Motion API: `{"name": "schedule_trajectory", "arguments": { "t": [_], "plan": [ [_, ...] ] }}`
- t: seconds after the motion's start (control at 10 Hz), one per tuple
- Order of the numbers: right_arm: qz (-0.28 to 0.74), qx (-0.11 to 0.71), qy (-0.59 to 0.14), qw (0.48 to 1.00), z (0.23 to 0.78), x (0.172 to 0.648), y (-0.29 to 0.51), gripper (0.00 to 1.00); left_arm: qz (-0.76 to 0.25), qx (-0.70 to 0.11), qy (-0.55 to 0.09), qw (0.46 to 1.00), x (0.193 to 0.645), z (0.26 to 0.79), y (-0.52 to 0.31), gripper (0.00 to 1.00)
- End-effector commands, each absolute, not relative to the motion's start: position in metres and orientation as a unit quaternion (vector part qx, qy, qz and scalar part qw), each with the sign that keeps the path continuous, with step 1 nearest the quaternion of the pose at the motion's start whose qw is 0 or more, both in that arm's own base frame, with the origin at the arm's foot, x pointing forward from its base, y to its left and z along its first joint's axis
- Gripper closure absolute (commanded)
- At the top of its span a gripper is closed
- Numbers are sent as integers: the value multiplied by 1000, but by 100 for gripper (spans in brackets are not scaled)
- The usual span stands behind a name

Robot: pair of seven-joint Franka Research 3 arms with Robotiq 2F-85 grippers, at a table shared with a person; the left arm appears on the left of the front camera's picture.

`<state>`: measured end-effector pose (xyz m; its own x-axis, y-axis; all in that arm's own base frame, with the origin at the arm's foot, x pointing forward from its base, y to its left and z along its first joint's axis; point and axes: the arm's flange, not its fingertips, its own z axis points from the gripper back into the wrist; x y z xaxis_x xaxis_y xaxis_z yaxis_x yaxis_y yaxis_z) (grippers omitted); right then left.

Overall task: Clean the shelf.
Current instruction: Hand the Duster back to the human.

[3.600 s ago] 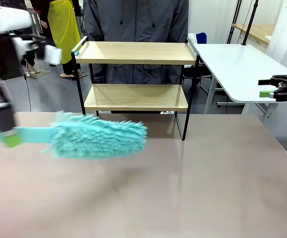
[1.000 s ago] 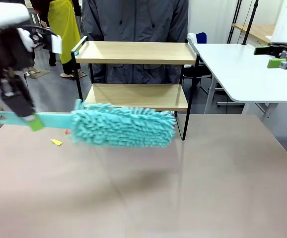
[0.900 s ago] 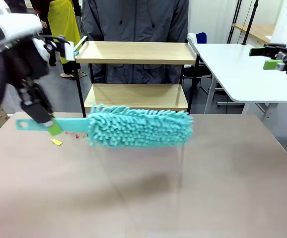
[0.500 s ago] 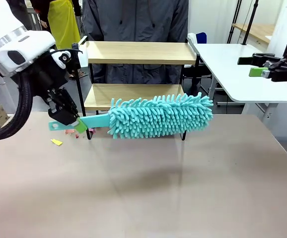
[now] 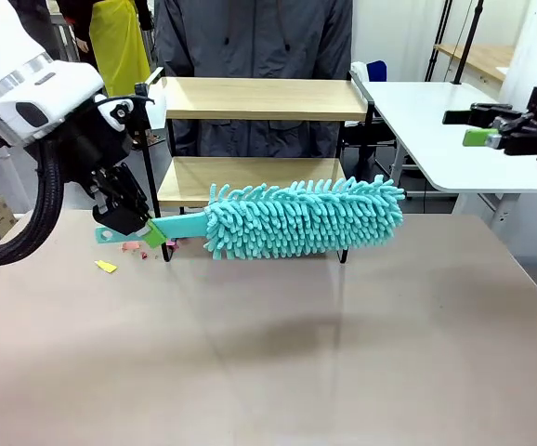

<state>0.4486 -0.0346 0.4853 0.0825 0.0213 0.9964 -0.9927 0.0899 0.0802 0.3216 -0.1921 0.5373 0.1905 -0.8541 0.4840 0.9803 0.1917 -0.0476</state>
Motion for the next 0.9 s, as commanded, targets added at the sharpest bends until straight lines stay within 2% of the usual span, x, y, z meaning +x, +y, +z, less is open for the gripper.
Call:
{"name": "schedule_trajectory", "arguments": {
  "t": [0.0, 0.2, 0.5, 0.8],
  "plan": [
    [471, 453, -509, 561, 459, 425, -6, 0, -603, -181, -177, 756, 319, 540, -194, 87],
    [460, 449, -519, 564, 441, 420, 3, 0, -603, -181, -177, 756, 319, 540, -194, 87],
    [457, 451, -496, 585, 412, 415, 35, 0, -603, -181, -177, 756, 319, 540, -194, 87],
    [454, 474, -473, 588, 408, 410, 61, 0, -603, -181, -177, 756, 319, 540, -194, 87]
  ]
}}
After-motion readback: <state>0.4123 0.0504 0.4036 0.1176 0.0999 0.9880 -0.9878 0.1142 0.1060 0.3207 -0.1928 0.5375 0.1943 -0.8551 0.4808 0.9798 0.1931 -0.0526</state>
